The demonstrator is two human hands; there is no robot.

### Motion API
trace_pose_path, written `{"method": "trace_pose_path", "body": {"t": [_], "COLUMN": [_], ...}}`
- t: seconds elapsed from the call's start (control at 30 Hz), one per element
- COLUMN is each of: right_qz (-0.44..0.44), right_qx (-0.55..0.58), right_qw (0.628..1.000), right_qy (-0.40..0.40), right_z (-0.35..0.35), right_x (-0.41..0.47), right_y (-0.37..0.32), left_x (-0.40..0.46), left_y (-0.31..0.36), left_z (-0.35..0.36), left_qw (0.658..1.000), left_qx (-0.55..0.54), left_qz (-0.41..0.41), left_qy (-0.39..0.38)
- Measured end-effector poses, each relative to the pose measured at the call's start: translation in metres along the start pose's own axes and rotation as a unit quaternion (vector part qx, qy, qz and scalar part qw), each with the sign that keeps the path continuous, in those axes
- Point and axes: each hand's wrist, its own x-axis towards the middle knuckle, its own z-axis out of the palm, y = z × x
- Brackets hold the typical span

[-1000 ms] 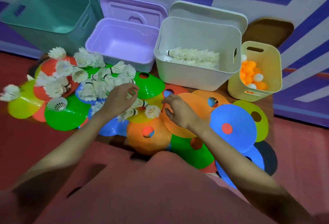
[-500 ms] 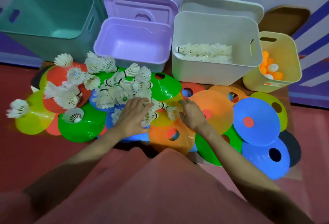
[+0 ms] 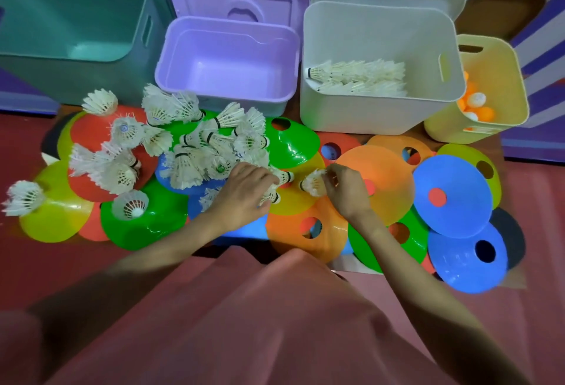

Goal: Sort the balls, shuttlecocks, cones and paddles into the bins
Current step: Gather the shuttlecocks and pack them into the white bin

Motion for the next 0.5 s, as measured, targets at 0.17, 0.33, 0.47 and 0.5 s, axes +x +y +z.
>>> {"method": "trace_pose_path", "body": {"t": [0.17, 0.33, 0.47, 0.5], "right_qz": [0.003, 0.003, -0.009, -0.009], "right_qx": [0.041, 0.039, 0.046, 0.049], "right_qw": [0.998, 0.999, 0.998, 0.998], "right_qy": [0.037, 0.032, 0.037, 0.041], "right_z": [-0.016, -0.017, -0.018, -0.018], "right_x": [-0.011, -0.022, -0.027, -0.027], "right_y": [0.001, 0.003, -0.002, -0.003], "left_x": [0.005, 0.0, -0.005, -0.005], "left_y": [0.004, -0.006, -0.018, -0.021], "left_z": [-0.004, 0.0, -0.001, -0.002], "left_qw": [0.996, 0.994, 0.987, 0.987], "left_qx": [-0.071, 0.018, 0.071, 0.075], "left_qz": [-0.047, 0.021, 0.064, 0.07], "left_qy": [-0.035, -0.106, -0.13, -0.122]}}
